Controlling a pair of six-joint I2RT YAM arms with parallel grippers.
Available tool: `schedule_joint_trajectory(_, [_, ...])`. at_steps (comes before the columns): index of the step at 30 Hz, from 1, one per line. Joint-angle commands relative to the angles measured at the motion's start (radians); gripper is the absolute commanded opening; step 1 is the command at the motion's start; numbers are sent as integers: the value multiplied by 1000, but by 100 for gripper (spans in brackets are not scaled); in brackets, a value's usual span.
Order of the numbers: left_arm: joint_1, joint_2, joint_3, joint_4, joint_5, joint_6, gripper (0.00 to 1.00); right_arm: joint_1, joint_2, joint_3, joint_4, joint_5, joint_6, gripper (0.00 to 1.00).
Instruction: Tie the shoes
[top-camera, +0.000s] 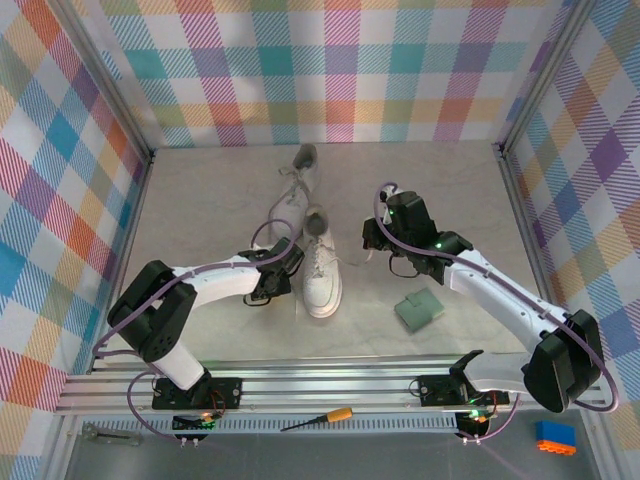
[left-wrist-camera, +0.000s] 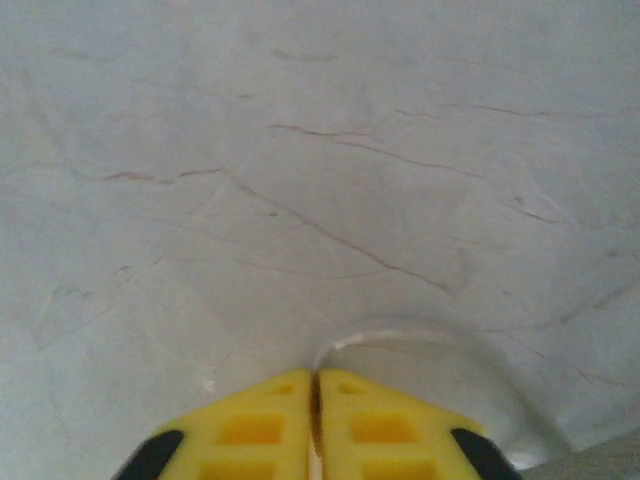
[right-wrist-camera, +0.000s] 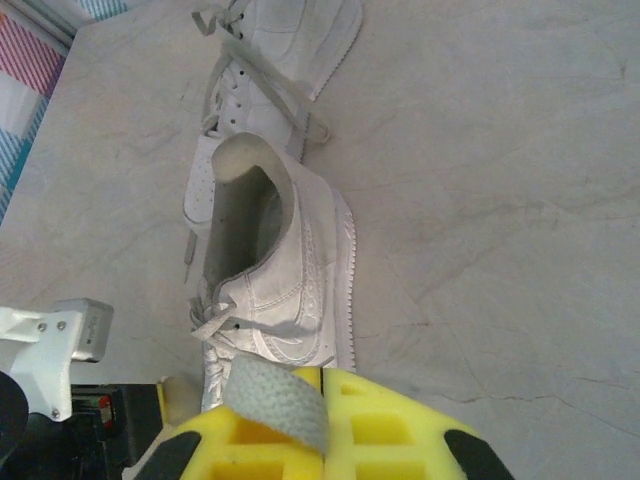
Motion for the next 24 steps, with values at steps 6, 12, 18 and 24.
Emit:
schedule_joint_trajectory(6, [69, -239, 27, -158, -223, 36, 0, -46, -23, 30, -168, 217, 2, 0])
schedule_joint_trajectory(12, [177, -283, 66, -195, -260, 112, 0, -178, 45, 56, -310, 279, 73, 0])
schedule_joint_trajectory(18, [275, -270, 30, -151, -221, 125, 0, -323, 126, 25, -336, 269, 85, 0])
schedule_joint_trajectory(24, [354, -260, -1, -127, -198, 128, 0, -442, 187, -13, -311, 232, 104, 0])
